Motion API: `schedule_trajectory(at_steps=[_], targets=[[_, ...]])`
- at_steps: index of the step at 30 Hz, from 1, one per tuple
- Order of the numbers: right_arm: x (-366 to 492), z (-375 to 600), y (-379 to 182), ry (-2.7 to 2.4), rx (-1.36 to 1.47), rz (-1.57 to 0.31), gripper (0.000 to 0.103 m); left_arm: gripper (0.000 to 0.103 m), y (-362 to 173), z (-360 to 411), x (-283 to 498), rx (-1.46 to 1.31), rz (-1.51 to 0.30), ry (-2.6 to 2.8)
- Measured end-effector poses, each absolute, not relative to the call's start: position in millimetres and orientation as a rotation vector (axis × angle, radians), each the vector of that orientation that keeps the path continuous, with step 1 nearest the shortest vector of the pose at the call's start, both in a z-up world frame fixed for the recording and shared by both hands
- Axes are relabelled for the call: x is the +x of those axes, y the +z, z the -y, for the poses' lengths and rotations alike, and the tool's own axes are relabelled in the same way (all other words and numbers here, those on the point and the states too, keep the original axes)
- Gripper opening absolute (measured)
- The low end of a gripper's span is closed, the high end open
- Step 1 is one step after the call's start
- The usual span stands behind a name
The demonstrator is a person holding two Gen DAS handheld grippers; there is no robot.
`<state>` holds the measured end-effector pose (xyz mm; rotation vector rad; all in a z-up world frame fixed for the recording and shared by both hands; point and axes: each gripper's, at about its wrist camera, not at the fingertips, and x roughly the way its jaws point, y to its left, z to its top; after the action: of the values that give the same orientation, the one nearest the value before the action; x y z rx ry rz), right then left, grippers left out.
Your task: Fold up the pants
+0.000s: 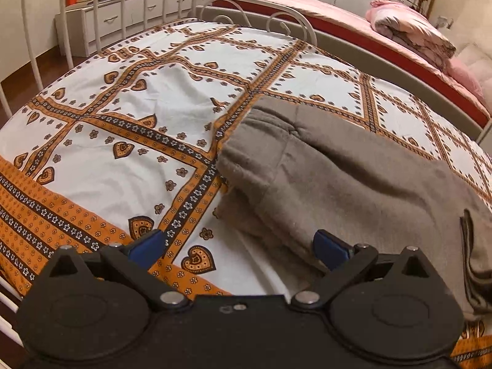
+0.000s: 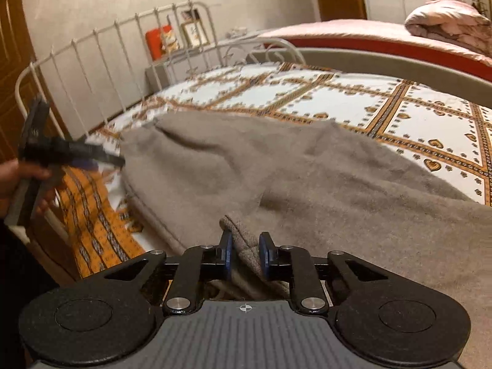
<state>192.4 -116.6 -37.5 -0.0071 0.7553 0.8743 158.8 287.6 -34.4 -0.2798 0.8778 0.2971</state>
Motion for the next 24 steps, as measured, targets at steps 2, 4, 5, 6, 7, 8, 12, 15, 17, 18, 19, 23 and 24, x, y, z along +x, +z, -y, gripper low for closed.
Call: schedule_trajectory(at_steps=[2,4,5,6,7,8,12,15,17,18,19,23,24], targets=[[192,116,-36,0.870,-0.010,-0.752,0.019,0.097,-35,-286,158,-0.269,-0.885,0.285],[190,110,-41,0.884,-0.045,-0.786,0.019,0.097,-36,-284,155,-0.252,-0.894,0.271],[191,105,-46,0.891,-0.087,-0.831,0.019,0.097,-36,-282,154,-0.237,-0.899,0.258],[189,105,-46,0.892,-0.095,-0.813,0.020,0.097,-37,-280,153,-0.221,-0.909,0.244],[188,108,-42,0.893,-0.082,-0.789,0.020,0.097,-39,-279,151,-0.205,-0.923,0.233],[189,112,-38,0.892,-0.059,-0.777,0.020,0.097,-41,-278,150,-0.190,-0.932,0.228],[202,124,-24,0.865,-0.020,-0.720,0.021,0.097,-47,-285,145,-0.174,-0.958,0.217],[226,130,-20,0.807,-0.019,-0.704,0.021,0.097,-49,-291,142,-0.190,-0.964,0.219],[243,129,-19,0.791,-0.042,-0.705,0.021,0.097,-49,-292,141,-0.196,-0.960,0.213],[251,125,-19,0.791,-0.066,-0.712,0.021,0.097,-49,-292,141,-0.198,-0.959,0.208],[259,122,-18,0.794,-0.080,-0.712,0.021,0.097,-49,-291,141,-0.199,-0.959,0.201],[281,109,-17,0.809,-0.129,-0.707,0.022,0.097,-52,-289,143,-0.192,-0.973,0.175],[283,106,-19,0.817,-0.145,-0.714,0.027,0.097,-54,-288,145,-0.190,-0.981,0.172]])
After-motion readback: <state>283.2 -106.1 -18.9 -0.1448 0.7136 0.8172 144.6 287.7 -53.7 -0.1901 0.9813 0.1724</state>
